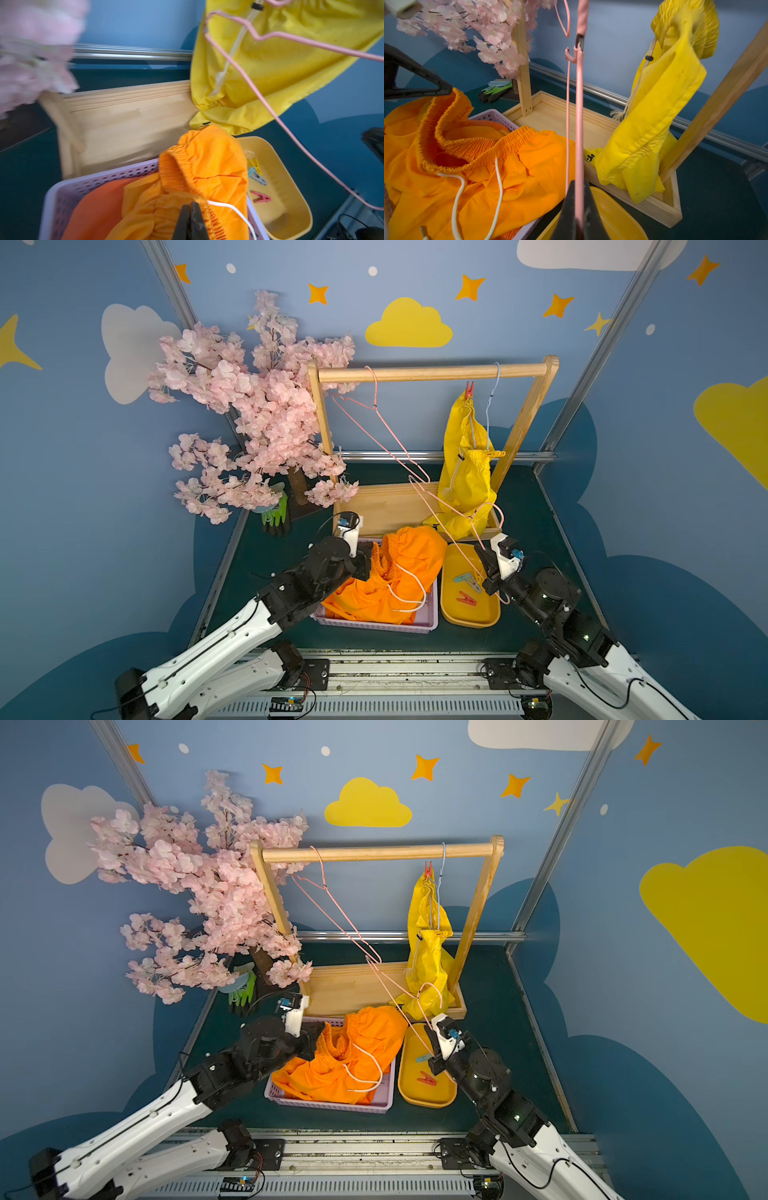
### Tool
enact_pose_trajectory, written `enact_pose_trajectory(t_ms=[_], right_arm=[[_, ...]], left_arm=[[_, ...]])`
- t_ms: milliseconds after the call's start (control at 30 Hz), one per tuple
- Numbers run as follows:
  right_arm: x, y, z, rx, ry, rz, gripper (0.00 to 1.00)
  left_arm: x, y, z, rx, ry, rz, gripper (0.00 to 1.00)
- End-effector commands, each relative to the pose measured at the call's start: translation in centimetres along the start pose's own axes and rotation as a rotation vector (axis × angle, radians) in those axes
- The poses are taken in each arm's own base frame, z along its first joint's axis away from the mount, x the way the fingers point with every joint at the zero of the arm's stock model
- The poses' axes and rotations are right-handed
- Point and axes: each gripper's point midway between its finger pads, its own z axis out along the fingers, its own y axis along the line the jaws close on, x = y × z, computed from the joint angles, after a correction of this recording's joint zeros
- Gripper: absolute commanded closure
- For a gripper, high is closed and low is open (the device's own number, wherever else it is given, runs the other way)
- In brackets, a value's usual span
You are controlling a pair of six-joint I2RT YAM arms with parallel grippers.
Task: Remove the clothespins securing shorts to the hanger
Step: Remove the shorts from the hanger, then place the shorts in the basket.
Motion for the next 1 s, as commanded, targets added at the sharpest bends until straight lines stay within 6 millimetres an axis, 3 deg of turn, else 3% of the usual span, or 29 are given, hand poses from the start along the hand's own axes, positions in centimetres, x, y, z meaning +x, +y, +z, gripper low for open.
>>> enact_pose_trajectory(t_ms=[0, 167, 300, 433, 600, 767, 867, 933, 967], right_arm=[[0.1, -1.0, 0.6, 0.061, 0.023, 0.056, 1.0], [0.4, -0.9, 1.6, 0.045, 0.029, 0.075, 1.0], [0.5, -1.2, 1.7, 0.042, 0.038, 0.104, 1.0], [1.1, -1.5, 1.5, 0.043, 0.042, 0.126, 1.0], [1.7, -1.4, 1.6, 0.034, 0.06, 0.139, 1.0], [2.2, -1.2, 1.9, 0.024, 0.082, 0.139, 1.0], [2.4, -1.0, 1.9, 0.011, 0.096, 0.139, 1.0], [2.4, -0.8, 1.9, 0.001, 0.101, 0.136, 1.0], [2.3, -0.8, 1.8, -0.005, 0.102, 0.134, 1.0]], left_arm=[[-2.0, -4.2, 1.4, 0.148, -0.088, 0.077, 0.97], [1.5, -5.8, 5.5, 0.203, 0.015, 0.061, 0.97], [6.8, -4.9, 8.6, 0.162, 0.182, 0.046, 0.97], [11.9, -2.9, 9.9, 0.085, 0.351, 0.035, 0.97], [17.3, -0.7, 10.1, 0.018, 0.495, 0.015, 0.97], [19.7, -0.2, 10.0, 0.016, 0.56, -0.01, 0.97], [19.1, -0.2, 9.8, 0.01, 0.563, 0.009, 0.97], [17.4, -0.5, 9.3, 0.014, 0.525, 0.029, 0.75], [16.0, -0.8, 8.8, 0.022, 0.491, 0.041, 0.51]])
